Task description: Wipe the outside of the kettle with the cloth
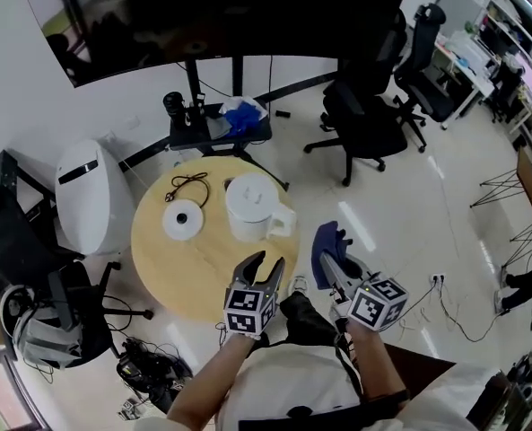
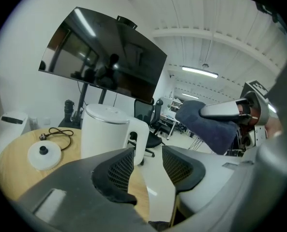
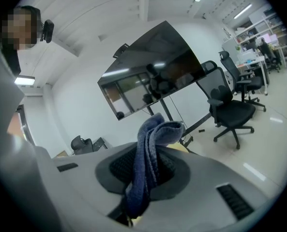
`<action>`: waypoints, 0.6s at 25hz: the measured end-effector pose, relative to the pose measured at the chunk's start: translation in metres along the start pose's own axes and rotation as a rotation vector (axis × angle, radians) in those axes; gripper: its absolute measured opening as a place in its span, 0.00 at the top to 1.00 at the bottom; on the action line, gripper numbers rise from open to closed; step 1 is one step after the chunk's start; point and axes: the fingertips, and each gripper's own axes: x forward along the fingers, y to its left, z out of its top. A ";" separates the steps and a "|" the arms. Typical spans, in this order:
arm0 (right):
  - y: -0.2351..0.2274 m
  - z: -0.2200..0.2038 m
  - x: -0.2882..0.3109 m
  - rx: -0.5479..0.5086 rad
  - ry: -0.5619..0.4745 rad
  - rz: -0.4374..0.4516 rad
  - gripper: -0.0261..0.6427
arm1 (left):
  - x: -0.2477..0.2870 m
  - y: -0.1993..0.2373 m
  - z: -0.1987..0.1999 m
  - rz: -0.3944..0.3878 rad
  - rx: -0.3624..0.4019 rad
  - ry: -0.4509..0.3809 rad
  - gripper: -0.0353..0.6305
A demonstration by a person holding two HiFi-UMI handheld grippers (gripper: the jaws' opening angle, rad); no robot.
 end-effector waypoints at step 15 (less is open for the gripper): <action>-0.062 0.013 0.075 0.030 0.171 0.207 0.86 | 0.096 0.009 -0.010 0.089 0.006 0.011 0.57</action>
